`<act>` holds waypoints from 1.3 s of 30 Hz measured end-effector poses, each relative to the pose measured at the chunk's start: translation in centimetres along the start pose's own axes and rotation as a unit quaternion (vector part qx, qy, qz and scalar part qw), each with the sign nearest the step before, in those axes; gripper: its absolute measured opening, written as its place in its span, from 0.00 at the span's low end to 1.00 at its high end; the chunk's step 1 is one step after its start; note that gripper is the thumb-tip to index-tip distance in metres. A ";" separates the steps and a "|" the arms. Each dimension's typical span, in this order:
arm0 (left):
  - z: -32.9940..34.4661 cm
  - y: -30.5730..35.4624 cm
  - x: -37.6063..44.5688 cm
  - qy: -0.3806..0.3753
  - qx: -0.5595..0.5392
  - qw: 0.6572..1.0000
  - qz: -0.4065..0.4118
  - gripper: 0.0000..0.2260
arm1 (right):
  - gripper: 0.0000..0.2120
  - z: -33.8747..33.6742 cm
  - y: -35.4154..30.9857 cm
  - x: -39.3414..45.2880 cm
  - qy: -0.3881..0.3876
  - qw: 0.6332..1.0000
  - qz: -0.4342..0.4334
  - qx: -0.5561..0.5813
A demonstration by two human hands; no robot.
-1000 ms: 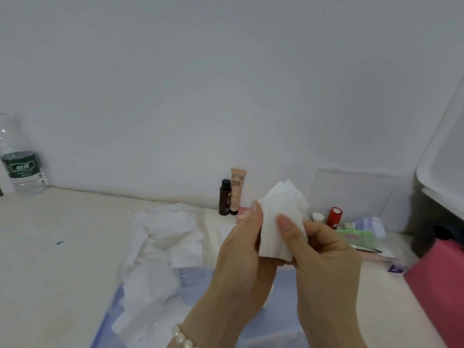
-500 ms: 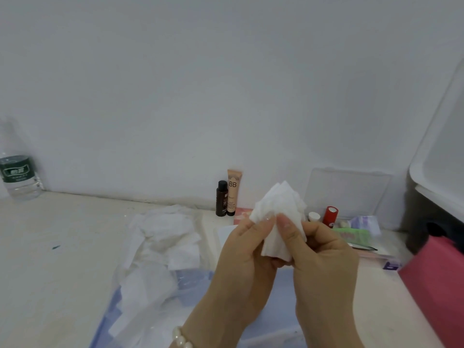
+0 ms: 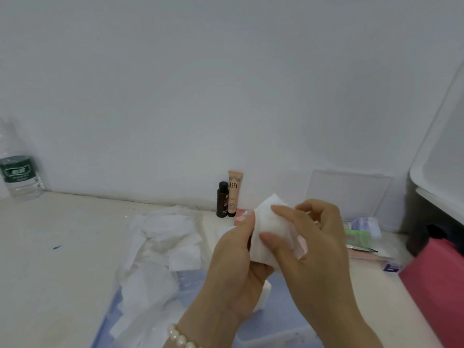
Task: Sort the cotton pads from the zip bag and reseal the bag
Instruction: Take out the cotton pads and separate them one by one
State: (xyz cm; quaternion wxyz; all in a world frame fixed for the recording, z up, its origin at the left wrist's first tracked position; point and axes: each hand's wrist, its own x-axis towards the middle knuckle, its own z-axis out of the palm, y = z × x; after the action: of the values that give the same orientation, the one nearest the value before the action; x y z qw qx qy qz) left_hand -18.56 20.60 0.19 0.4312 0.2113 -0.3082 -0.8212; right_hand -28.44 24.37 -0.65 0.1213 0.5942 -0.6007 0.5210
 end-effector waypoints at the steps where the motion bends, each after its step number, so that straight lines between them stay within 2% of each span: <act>1: -0.1 0.0 0.1 0.004 0.017 1.000 0.006 0.19 | 0.17 -0.1 0.1 0.0 -0.001 1.000 -0.013 -0.015; 4: -0.3 0.1 0.2 0.006 0.042 0.999 0.014 0.19 | 0.16 -0.3 0.4 0.1 -0.016 0.999 -0.032 -0.029; 8: -0.4 0.4 0.2 -0.017 0.012 1.000 -0.016 0.23 | 0.09 -0.5 0.4 0.4 0.016 0.999 -0.051 -0.006; 10: -0.5 0.5 0.2 -0.017 0.017 1.000 -0.017 0.22 | 0.05 -0.8 -0.3 0.4 0.015 0.998 -0.045 0.044; 11: -0.6 0.4 0.3 -0.011 0.030 0.999 -0.004 0.21 | 0.05 -1.3 -0.7 0.5 0.013 0.994 -0.013 0.107; 12: -0.8 0.3 0.5 -0.001 0.048 0.999 0.014 0.21 | 0.07 -1.9 -1.1 0.6 0.008 0.979 0.037 0.199; 14: -1.0 0.4 0.7 0.005 0.093 0.994 0.049 0.21 | 0.14 -3.4 -0.9 1.1 -0.011 0.909 0.144 0.392; 15: -1.1 0.5 0.6 0.005 0.115 0.991 0.062 0.22 | 0.19 -3.9 -0.5 1.3 -0.041 0.874 0.184 0.449; 17: -1.1 0.5 0.5 0.001 0.145 0.987 0.068 0.20 | 0.26 -4.3 0.5 1.6 -0.112 0.832 0.236 0.489; 18: -1.0 0.5 0.5 -0.001 0.152 0.986 0.064 0.18 | 0.28 -4.3 0.7 1.6 -0.132 0.830 0.249 0.481; 20: -0.8 0.2 0.4 -0.010 0.152 0.987 0.054 0.16 | 0.26 -3.8 0.8 1.6 -0.137 0.855 0.252 0.431; 23: -0.5 -0.3 0.3 -0.021 0.146 0.988 0.042 0.14 | 0.06 -3.0 0.2 1.5 -0.067 0.891 0.251 0.373; 27: -0.1 -0.5 0.2 -0.031 0.133 0.990 0.038 0.17 | 0.08 -2.3 -0.1 1.3 -0.014 0.907 0.244 0.342; 34: 0.1 -0.9 0.3 -0.017 0.114 0.993 0.027 0.17 | 0.08 -1.6 -0.1 1.1 0.015 0.926 0.241 0.291; 39: 0.3 -1.3 0.3 -0.022 0.077 0.997 0.017 0.21 | 0.09 -1.6 -0.2 1.1 0.023 0.929 0.249 0.273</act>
State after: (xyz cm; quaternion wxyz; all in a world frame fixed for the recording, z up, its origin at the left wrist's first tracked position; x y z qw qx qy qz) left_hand -19.68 20.98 -0.54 0.4210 0.2203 -0.3838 -0.7918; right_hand -29.38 25.01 1.00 -0.1655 0.4232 -0.5607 0.6922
